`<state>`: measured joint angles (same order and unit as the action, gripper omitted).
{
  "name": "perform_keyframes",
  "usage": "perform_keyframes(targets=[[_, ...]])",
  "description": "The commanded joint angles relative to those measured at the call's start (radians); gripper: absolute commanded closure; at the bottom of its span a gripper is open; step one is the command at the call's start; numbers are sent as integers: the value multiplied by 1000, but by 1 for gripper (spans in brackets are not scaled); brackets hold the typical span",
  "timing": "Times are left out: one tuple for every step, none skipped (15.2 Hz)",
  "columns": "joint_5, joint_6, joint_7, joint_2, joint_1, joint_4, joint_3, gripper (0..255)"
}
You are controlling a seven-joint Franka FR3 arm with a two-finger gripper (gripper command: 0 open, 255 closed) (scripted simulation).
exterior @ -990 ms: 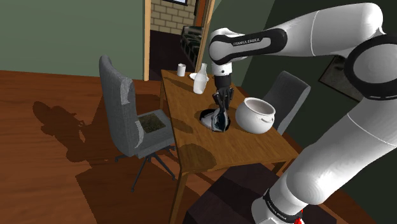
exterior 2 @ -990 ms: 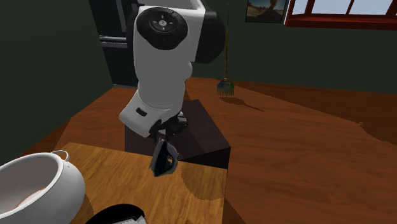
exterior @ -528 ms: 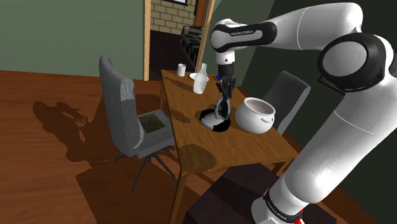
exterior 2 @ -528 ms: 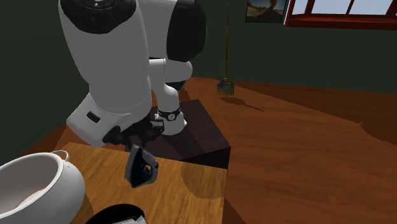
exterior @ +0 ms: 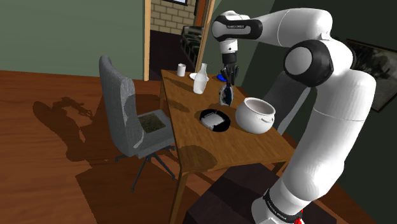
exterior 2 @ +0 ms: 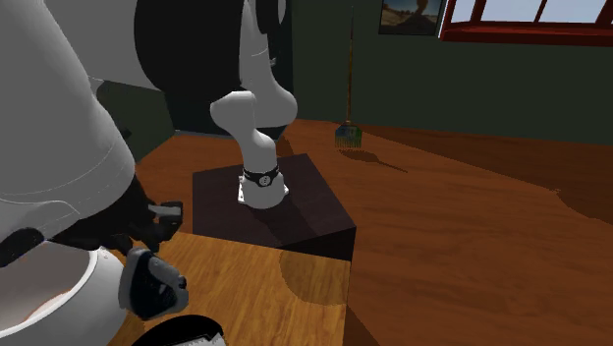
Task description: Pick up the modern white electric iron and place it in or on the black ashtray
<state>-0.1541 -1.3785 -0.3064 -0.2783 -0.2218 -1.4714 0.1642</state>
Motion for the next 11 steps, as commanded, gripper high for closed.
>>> perform_keyframes(targets=[[3,46,-39,-78,-22,129,11,255],[5,72,-59,-121,-34,201,16,255],[6,81,-66,-135,-39,225,17,255],[6,67,-63,-132,-39,208,16,255],[6,52,-60,-130,-38,191,16,255],[6,38,-57,-128,-38,175,15,255],[7,24,-55,-126,-38,159,15,255],[7,10,-52,-125,-38,143,15,255],[7,-3,-50,-124,-37,128,15,255],[7,-17,-47,-123,-37,114,14,255],[8,-30,-45,-123,-37,100,14,255]])
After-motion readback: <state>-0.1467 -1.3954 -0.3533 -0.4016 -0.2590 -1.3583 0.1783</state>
